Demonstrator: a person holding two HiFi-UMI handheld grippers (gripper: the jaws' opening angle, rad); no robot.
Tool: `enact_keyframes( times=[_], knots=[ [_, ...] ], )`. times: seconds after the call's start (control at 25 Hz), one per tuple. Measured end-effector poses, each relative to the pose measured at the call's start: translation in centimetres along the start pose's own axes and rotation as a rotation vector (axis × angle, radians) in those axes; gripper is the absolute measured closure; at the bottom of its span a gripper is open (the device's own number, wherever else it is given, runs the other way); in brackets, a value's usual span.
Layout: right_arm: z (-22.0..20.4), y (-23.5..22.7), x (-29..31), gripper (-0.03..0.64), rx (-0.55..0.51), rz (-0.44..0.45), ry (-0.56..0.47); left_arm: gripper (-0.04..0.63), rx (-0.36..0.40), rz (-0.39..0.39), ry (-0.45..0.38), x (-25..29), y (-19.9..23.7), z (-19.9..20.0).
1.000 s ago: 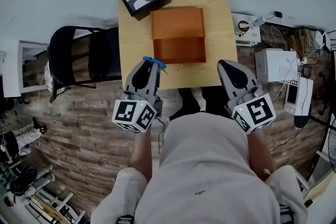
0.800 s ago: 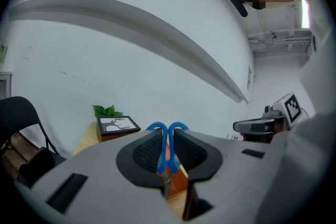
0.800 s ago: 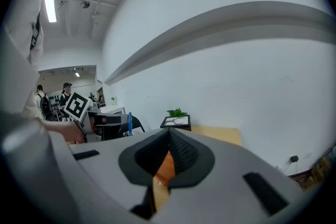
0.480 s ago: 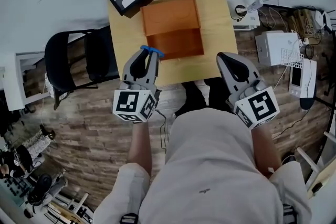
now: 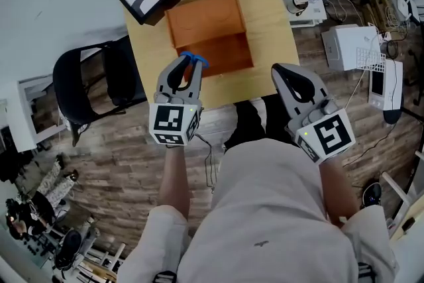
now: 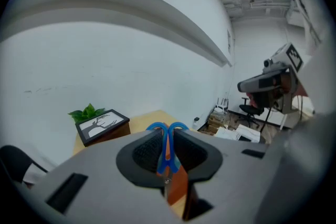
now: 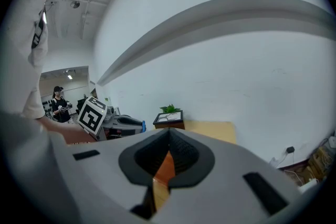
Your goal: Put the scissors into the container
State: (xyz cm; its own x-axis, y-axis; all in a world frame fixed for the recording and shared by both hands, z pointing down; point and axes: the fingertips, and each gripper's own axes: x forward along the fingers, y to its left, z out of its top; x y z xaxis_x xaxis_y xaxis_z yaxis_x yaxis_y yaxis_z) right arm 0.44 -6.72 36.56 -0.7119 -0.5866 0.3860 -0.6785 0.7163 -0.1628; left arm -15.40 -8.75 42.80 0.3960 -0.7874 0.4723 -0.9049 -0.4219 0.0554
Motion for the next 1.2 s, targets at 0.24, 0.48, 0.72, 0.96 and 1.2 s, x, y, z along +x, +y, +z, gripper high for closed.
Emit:
enact_keyframes(
  times=[0.24, 0.48, 0.72, 0.96, 1.2],
  knots=[
    [-0.9, -1.1, 0.0, 0.618, 0.023, -0.014, 0.005, 0.531, 0.156, -0.043, 0.099, 2.9, -1.4, -2.0],
    [-1.6, -1.9, 0.1, 0.618, 0.045, -0.018, 0.011, 0.531, 0.205, -0.07, 0.163, 5.2, -2.4, -3.9],
    [-2.4, -2.7, 0.3, 0.618, 0.061, -0.019, 0.027, 0.531, 0.303, -0.105, 0.25, 7.2, -3.4, -6.4],
    [-2.9, -3.4, 0.5, 0.618, 0.07, -0.018, 0.039, 0.531, 0.345, -0.145, 0.335, 9.1, -4.2, -8.7],
    [-3.4, -4.3, 0.6, 0.618, 0.082, -0.018, 0.047, 0.531, 0.371, -0.176, 0.403, 10.7, -4.5, -10.5]
  ],
)
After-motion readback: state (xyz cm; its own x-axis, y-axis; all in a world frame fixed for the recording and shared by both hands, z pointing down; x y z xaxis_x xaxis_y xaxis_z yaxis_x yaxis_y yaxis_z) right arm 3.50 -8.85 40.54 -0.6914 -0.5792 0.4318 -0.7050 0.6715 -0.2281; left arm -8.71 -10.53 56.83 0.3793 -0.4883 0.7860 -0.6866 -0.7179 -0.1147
